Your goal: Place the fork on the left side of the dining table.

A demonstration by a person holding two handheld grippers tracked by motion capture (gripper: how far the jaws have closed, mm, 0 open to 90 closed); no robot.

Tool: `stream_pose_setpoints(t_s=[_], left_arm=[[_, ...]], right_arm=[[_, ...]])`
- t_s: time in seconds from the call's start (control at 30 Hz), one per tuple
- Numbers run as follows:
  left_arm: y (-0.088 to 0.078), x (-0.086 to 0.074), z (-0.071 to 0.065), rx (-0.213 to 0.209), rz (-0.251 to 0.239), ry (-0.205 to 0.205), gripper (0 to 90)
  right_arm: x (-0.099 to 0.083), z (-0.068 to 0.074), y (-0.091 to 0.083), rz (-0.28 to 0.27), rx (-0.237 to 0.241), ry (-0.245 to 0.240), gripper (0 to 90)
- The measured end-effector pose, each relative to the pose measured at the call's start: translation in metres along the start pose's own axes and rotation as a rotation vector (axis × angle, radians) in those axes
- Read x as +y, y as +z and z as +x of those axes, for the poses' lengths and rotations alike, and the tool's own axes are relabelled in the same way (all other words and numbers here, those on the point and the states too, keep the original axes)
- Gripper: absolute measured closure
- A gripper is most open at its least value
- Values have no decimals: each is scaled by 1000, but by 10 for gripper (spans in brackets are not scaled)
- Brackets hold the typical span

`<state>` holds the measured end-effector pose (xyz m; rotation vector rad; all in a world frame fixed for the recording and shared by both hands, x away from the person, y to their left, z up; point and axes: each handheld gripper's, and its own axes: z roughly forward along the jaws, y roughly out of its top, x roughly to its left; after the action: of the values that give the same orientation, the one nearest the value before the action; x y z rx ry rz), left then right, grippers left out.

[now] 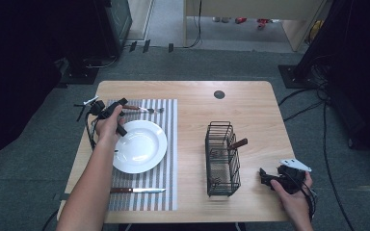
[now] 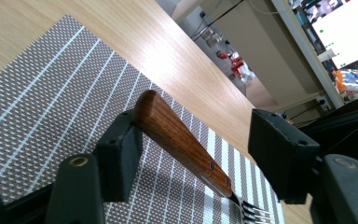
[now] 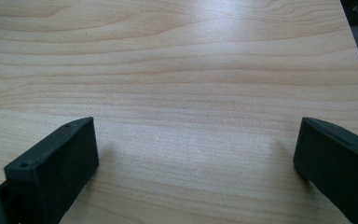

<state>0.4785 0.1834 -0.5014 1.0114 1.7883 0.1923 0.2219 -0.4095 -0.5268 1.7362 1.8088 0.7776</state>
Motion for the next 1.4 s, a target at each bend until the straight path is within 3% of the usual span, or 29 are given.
stream_pose_setpoints(t_s=[0.03,0.13,0.2,0.43,0.83,0.97,1.2,1.4], left_arm=[[1,0,0,13,5,7,296],[3,1,-3,48,32,41,267],[5,2,-6,95,53,76,266],[9,4,-10,186,125,204,225],[13,3,-11,221,165,248,193],[13,4,-10,224,164,237,192],[10,7,-11,250,142,273,188],[6,9,-13,246,138,278,188]], right_arm=[[0,0,0,0,0,0,0],[0,0,0,0,0,0,0],[0,0,0,0,0,0,0],[0,0,0,0,0,0,0],[0,0,0,0,0,0,0],[0,0,0,0,0,0,0],[0,0,0,0,0,0,0],[0,0,0,0,0,0,0]])
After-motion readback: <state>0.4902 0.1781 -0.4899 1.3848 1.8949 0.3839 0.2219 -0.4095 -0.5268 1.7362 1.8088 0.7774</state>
